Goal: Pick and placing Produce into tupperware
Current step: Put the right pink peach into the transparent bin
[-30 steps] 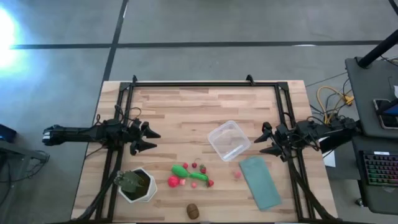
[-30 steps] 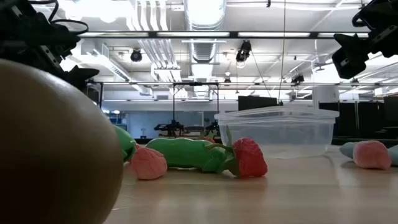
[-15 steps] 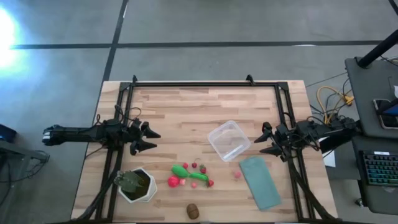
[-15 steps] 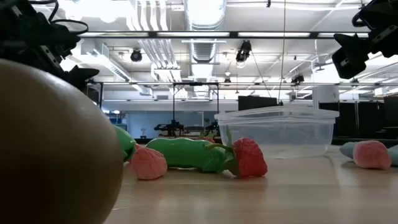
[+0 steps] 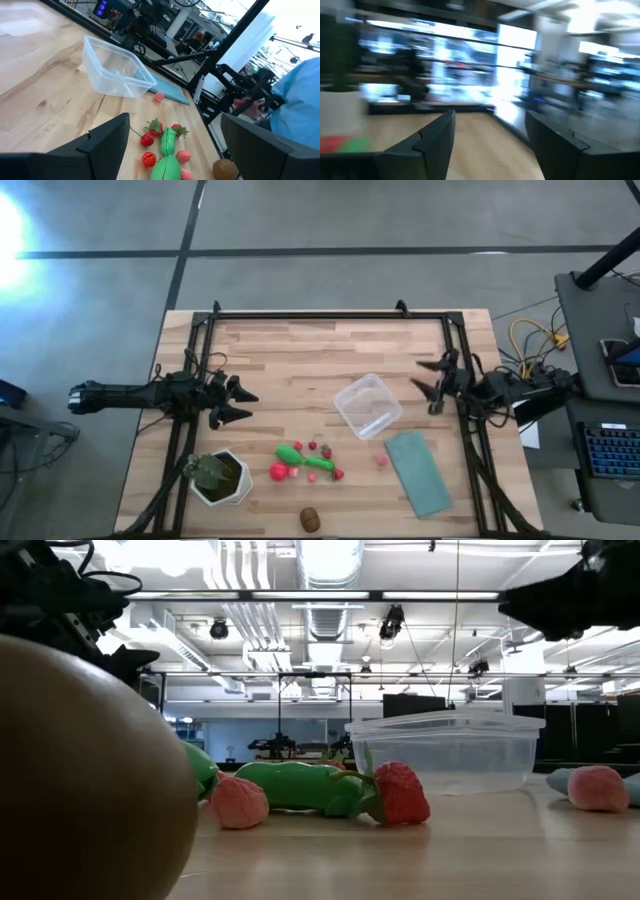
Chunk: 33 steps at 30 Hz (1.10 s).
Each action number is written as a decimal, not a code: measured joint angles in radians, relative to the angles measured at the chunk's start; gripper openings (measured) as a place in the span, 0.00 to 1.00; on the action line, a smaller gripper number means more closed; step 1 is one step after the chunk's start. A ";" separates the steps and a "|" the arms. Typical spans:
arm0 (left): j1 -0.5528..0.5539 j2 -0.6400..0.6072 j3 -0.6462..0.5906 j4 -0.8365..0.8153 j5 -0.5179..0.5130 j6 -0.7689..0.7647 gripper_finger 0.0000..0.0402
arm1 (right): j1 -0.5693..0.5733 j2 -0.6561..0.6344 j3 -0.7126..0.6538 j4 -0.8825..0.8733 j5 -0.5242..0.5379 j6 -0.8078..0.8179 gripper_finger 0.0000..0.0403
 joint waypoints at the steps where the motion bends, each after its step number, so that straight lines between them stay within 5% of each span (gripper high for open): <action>1: 0.000 0.000 0.000 0.000 0.000 0.000 0.74 | 0.000 -0.001 0.000 0.000 0.056 -0.004 0.58; 5: 0.000 0.000 0.000 0.001 0.000 0.000 0.74 | 0.000 0.004 0.001 0.031 0.118 0.111 0.58; 11: 0.000 -0.001 0.000 0.000 -0.001 0.000 0.74 | -0.025 0.053 0.001 0.238 0.022 1.026 0.58; 14: 0.000 -0.001 0.000 0.000 -0.011 0.000 0.74 | -0.020 0.053 0.012 0.287 0.017 1.274 0.58; 21: 0.000 -0.002 0.000 0.002 -0.011 -0.001 0.74 | -0.029 0.127 0.158 0.381 0.114 0.980 0.58; 25: 0.000 -0.001 0.000 0.051 -0.011 -0.002 0.74 | -0.028 0.310 0.349 0.387 -0.061 0.821 0.58; 28: 0.000 0.000 0.000 0.123 -0.011 -0.001 0.74 | -0.028 0.487 0.513 0.300 -0.091 0.745 0.58; 33: 0.000 -0.001 0.000 0.226 -0.011 -0.002 0.74 | -0.028 0.752 0.792 0.194 0.094 0.524 0.57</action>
